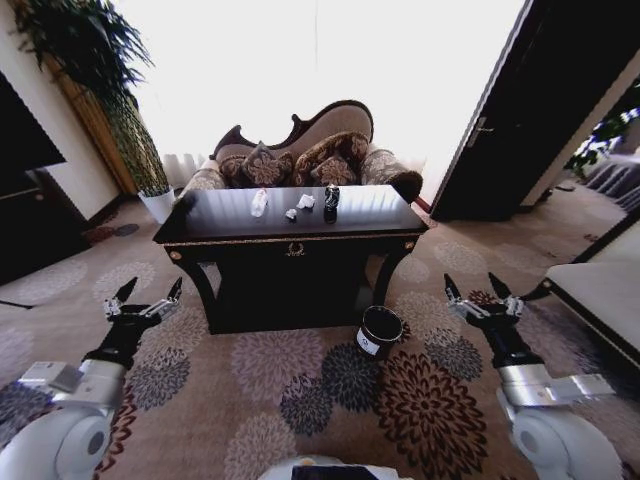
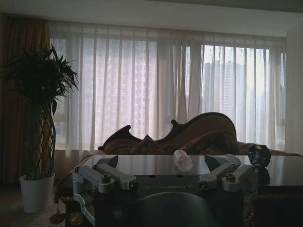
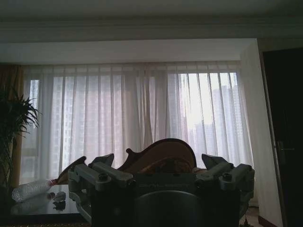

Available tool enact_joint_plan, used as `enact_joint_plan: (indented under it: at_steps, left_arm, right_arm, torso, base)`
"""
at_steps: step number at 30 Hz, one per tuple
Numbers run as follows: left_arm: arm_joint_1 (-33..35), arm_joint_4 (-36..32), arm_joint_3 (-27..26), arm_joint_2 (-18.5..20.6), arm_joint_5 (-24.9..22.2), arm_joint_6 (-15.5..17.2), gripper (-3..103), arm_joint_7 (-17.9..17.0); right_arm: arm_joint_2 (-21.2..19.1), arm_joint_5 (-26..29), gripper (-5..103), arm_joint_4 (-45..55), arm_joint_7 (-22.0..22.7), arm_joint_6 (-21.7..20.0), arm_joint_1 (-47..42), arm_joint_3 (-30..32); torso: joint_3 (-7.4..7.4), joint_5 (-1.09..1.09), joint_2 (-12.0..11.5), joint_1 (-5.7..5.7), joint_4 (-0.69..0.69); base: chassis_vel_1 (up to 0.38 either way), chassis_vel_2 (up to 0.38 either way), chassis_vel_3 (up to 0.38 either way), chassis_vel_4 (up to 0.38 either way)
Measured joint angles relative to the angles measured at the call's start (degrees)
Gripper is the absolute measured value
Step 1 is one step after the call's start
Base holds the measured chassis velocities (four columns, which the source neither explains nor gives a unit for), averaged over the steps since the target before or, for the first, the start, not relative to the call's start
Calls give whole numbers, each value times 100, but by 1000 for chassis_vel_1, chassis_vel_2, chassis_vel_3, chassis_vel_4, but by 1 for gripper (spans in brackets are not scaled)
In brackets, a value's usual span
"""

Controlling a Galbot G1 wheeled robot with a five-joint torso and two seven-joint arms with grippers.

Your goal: Move to the front of the table and place the trash on the table into the trash bin.

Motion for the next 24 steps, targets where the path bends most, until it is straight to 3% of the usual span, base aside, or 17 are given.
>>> enact_joint_plan:
  at_steps: [24]
  left_arm:
    - [26, -22, 1, -16, 11, -16, 100, 16]
  right_arm:
    - [10, 0, 100, 21, -11, 1, -6, -14]
  torso:
    - [0, 1, 0, 1, 0]
  base:
    - [-174, 175, 170, -176]
